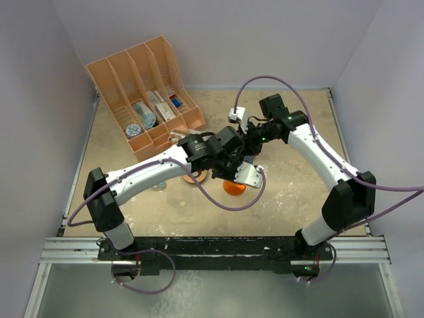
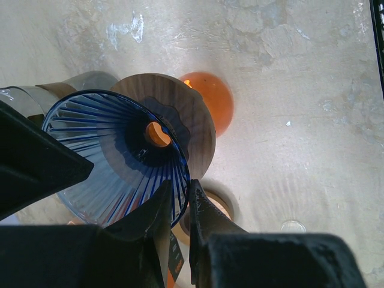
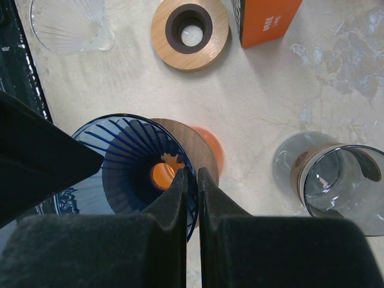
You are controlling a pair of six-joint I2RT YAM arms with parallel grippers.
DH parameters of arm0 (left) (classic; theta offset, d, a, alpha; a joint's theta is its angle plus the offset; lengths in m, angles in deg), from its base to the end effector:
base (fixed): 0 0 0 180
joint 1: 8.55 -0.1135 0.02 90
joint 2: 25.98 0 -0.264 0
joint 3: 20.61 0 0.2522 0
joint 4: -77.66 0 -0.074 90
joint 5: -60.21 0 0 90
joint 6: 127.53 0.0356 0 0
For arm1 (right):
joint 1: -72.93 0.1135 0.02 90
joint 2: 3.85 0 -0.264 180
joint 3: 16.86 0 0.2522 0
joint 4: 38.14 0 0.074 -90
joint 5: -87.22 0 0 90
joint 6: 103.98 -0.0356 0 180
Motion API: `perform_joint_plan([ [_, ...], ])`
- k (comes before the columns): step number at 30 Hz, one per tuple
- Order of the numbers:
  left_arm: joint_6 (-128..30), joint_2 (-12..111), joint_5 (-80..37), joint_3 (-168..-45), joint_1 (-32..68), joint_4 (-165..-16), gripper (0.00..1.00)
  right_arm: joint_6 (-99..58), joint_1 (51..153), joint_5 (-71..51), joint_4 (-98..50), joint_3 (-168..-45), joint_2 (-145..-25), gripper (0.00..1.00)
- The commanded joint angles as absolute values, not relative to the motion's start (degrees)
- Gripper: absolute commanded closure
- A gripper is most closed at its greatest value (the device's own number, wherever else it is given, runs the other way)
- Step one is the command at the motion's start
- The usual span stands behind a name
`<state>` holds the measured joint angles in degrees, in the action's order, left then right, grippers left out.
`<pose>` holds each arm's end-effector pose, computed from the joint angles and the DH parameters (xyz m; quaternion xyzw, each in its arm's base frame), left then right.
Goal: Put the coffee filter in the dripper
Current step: Place the coffee dripper on the coffee server.
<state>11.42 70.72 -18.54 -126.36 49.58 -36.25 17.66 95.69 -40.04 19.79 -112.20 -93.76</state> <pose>0.1837 -0.3086 0.3240 0.7840 0.5447 -0.1163 0.2739 0.2987 0.1487 0.3202 -0.5015 0.7511 0.2780 0.3271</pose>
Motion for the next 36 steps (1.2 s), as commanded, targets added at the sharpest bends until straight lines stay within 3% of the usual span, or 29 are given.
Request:
perform_joint_plan([
  [1, 8.68, 71.33, -16.31, -123.89, 48.65, -36.64, 1.0, 19.77, 95.67, -33.54, 19.51, -108.22, -94.75, 1.0],
  [13, 9.56, 73.02, -17.26, -122.12, 48.8, -36.07, 1.0, 19.46, 95.69, -31.75, 16.93, -104.1, -93.53, 1.0],
  [26, 9.6, 71.73, -17.52, -121.13, 48.82, -36.29, 1.0, 18.59, 95.66, -33.04, 17.99, -108.78, -92.92, 0.98],
  [36, 9.25, 72.26, -17.06, -118.03, 48.84, -37.06, 1.0, 18.39, 95.69, -32.27, 14.99, -102.94, -91.94, 0.98],
])
